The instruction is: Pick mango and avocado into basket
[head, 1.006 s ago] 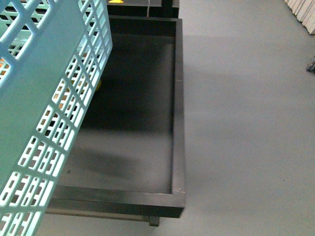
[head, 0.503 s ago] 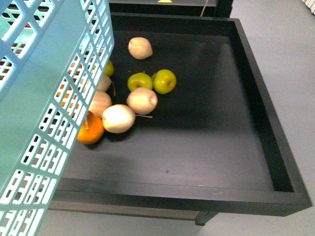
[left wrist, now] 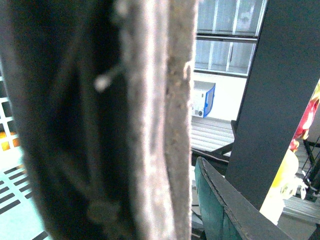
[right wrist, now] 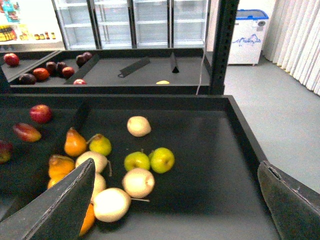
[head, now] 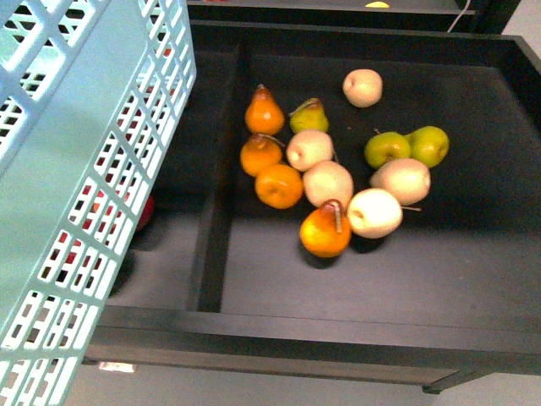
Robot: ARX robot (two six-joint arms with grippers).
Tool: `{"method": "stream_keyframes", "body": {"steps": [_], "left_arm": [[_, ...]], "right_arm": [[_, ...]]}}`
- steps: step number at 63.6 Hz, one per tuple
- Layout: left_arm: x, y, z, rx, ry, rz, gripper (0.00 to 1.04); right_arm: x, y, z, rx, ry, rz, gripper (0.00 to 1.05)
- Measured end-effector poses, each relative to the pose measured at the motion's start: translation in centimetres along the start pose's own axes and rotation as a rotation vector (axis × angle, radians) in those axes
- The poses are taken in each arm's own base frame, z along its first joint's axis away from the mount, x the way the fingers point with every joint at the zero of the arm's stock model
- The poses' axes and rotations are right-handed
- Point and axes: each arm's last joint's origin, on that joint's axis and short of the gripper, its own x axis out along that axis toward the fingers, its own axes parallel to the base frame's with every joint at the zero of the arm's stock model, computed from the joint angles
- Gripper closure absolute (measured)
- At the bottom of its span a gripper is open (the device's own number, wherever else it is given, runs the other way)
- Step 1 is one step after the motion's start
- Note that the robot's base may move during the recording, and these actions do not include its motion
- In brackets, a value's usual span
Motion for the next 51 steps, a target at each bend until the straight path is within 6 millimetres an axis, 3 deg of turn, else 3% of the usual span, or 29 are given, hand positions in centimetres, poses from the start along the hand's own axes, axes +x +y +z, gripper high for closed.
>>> {"method": "stream_keyframes", "body": {"steps": [51], "left_arm": [[0.05, 0.02, 0.02, 0.005, -0.001, 0.002, 0.77]], "right_arm": [[0.00, -0.01, 0.00, 0.000, 0.000, -0.003, 0.09]]}}
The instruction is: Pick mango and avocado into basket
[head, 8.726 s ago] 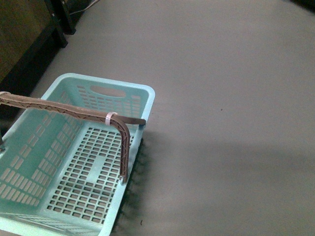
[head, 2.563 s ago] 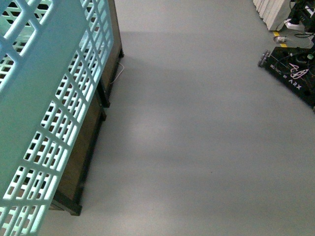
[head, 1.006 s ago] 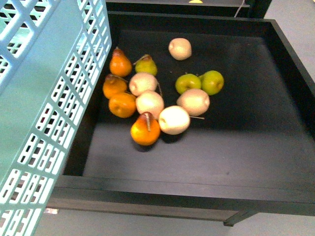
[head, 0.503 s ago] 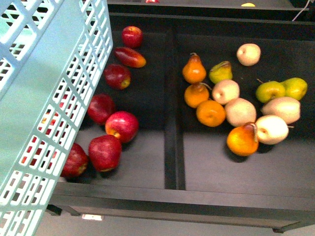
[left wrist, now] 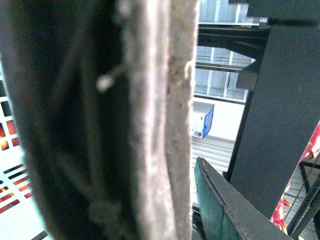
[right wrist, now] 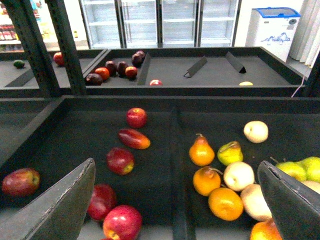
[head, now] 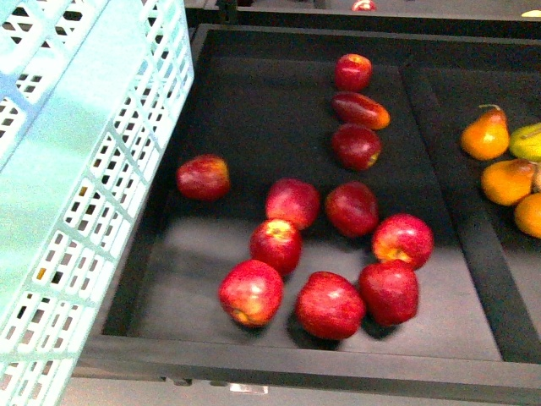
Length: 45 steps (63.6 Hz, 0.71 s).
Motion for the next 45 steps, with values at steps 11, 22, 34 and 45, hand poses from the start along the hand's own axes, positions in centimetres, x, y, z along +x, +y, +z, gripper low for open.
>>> {"method": "stream_keyframes", "body": {"steps": [11, 22, 34, 45], "left_arm": [[-0.04, -0.01, 0.00, -0.001, 0.000, -0.002, 0.77], [-0.02, -0.01, 0.00, -0.001, 0.001, -0.001, 0.77], [-0.04, -0.01, 0.00, -0.003, 0.000, -0.002, 0.77], [-0.04, -0.01, 0.01, -0.002, 0.000, -0.002, 0.77]], "right_arm": [[0.00, 0.00, -0.01, 0.000, 0.001, 0.002, 0.09], [0.00, 0.01, 0.00, 0.000, 0.000, 0.002, 0.09], [0.00, 0.00, -0.01, 0.000, 0.001, 0.000, 0.09], [0.00, 0.00, 0.00, 0.000, 0.000, 0.000, 0.09]]}}
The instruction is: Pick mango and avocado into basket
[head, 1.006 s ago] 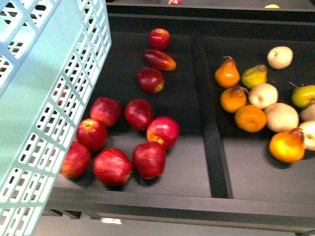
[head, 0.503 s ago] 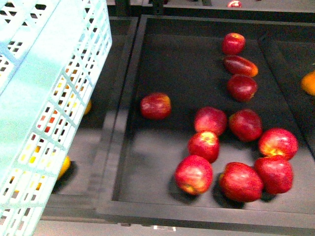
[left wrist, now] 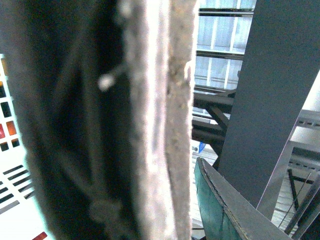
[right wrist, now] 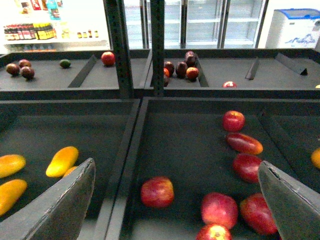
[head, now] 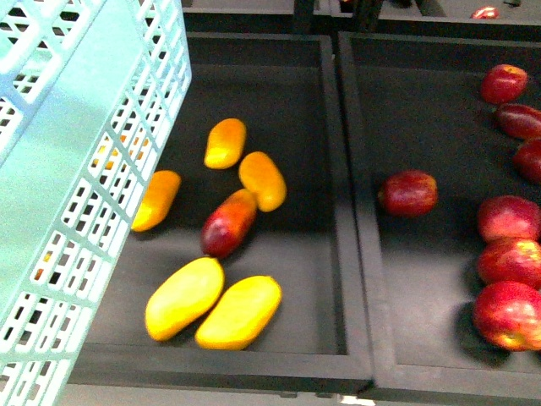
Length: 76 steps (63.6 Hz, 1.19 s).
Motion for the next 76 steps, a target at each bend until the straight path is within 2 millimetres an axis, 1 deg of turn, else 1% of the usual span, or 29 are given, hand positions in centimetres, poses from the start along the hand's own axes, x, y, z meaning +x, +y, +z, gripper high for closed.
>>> {"method": "stream_keyframes", "body": {"steps": [45, 52, 55, 57, 58, 62, 68, 73, 76], "left_arm": [[0.0, 0.0, 0.0, 0.004, -0.003, 0.001, 0.77], [-0.1, 0.0, 0.2, 0.017, -0.044, 0.001, 0.77], [0.0, 0.0, 0.2, 0.043, -0.004, 0.011, 0.77], [0.4, -0.1, 0.1, 0.146, 0.121, 0.040, 0.77], [1.0, -0.2, -0.2, 0.213, 0.209, 0.037, 0.77], [2.4, -0.6, -0.9, 0.355, 0.321, 0.014, 0.78], [4.8, -1.0, -2.1, 0.491, 0.379, 0.002, 0.78], [6.5, -1.6, -2.9, 0.531, 0.386, -0.002, 0.78], [7.6, -2.1, -3.7, 0.557, 0.406, 0.001, 0.78]], "right_arm": [[0.0, 0.0, 0.0, 0.000, 0.002, 0.006, 0.09], [0.0, 0.0, 0.0, 0.000, 0.002, 0.008, 0.09], [0.0, 0.0, 0.0, 0.000, 0.002, 0.005, 0.09], [0.0, 0.0, 0.0, 0.000, 0.001, 0.005, 0.09], [0.0, 0.0, 0.0, 0.000, 0.001, 0.005, 0.09], [0.0, 0.0, 0.0, 0.000, 0.001, 0.003, 0.09], [0.0, 0.0, 0.0, 0.000, 0.001, 0.004, 0.09], [0.0, 0.0, 0.0, 0.000, 0.002, 0.001, 0.09], [0.0, 0.0, 0.0, 0.000, 0.001, 0.000, 0.09]]}}
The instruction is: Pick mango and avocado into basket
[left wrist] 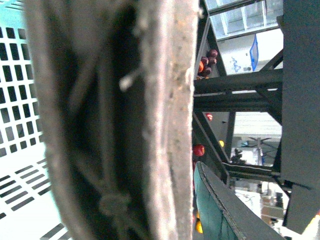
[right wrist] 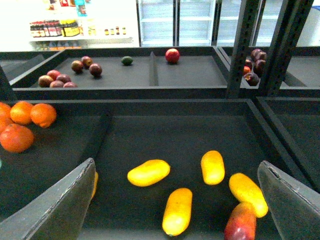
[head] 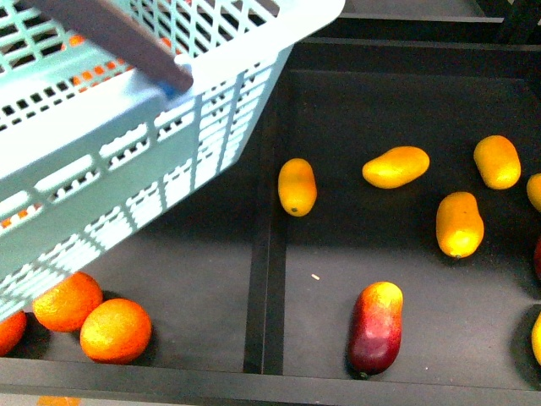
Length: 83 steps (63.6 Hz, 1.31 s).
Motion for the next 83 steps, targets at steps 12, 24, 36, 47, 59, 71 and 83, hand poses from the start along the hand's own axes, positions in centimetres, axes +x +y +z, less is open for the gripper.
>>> {"method": "stream_keyframes", "body": {"steps": [12, 24, 36, 47, 59, 71, 83], "left_arm": [[3.9, -1.8, -2.2, 0.045, 0.161, -0.002, 0.78], [5.7, -3.8, -5.4, 0.090, 0.286, -0.026, 0.78], [5.6, -4.5, -6.3, 0.121, 0.309, -0.043, 0.78], [5.6, -4.5, -6.3, 0.121, 0.309, -0.044, 0.78], [5.6, -4.5, -6.3, 0.121, 0.308, -0.043, 0.78], [5.6, -4.5, -6.3, 0.124, 0.306, -0.042, 0.78], [5.6, -4.5, -6.3, 0.123, 0.306, -0.042, 0.78]], "right_arm": [[0.0, 0.0, 0.0, 0.000, 0.000, 0.001, 0.09], [0.0, 0.0, 0.0, 0.000, 0.000, 0.000, 0.09], [0.0, 0.0, 0.0, 0.000, 0.000, 0.001, 0.09], [0.0, 0.0, 0.0, 0.000, 0.000, 0.001, 0.09], [0.0, 0.0, -0.1, 0.034, 0.059, 0.004, 0.09], [1.5, -1.7, -0.6, 0.297, 0.509, -0.086, 0.09], [5.3, -5.9, -0.1, 0.333, 0.488, -0.186, 0.09]]}}
